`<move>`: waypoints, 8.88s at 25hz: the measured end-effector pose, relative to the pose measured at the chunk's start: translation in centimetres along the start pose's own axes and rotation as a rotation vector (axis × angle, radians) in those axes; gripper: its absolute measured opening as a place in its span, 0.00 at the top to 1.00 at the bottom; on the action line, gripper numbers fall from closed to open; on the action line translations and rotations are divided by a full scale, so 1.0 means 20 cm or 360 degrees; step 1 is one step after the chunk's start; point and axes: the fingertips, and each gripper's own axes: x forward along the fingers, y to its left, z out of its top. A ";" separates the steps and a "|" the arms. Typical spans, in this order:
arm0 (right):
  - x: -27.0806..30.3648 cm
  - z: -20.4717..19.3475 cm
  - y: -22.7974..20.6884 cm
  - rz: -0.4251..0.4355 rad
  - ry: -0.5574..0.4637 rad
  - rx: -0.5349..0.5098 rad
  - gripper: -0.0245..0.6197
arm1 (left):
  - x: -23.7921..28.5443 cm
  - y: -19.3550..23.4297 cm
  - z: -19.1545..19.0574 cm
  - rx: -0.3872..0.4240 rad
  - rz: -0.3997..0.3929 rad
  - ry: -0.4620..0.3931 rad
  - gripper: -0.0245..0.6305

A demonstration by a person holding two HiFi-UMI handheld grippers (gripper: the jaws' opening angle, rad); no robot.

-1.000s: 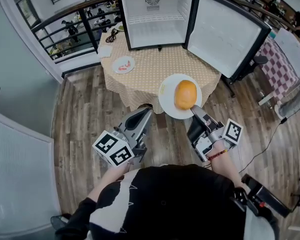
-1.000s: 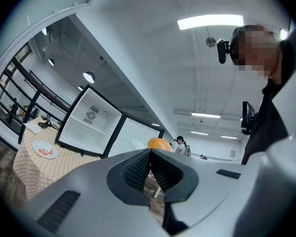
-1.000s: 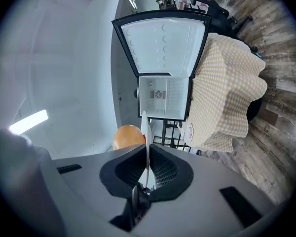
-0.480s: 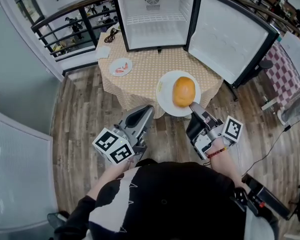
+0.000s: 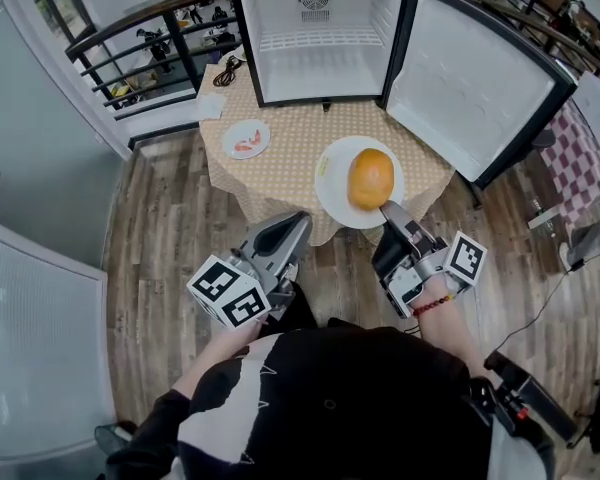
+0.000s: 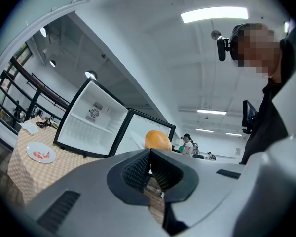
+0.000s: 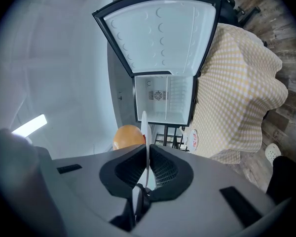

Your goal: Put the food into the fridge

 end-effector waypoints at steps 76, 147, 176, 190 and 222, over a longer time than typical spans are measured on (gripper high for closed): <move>1.83 1.21 -0.43 -0.0473 -0.0428 -0.0233 0.92 | 1.22 1.58 0.39 0.0056 -0.0708 0.0386 0.94; 2.12 1.45 -0.46 -0.1052 0.0003 -0.1315 0.81 | 1.30 1.49 0.34 0.0107 -0.0567 0.0406 0.94; 2.12 1.48 -0.48 -0.1193 0.0041 -0.1546 0.75 | 1.31 1.50 0.33 0.0106 -0.0555 0.0411 0.94; 2.11 1.49 -0.49 -0.1313 0.0051 -0.1724 0.71 | 1.31 1.51 0.32 0.0107 -0.0551 0.0423 0.94; 2.11 1.50 -0.41 -0.1215 0.0029 -0.1903 0.71 | 1.30 1.51 0.34 0.0124 -0.0466 0.0399 0.94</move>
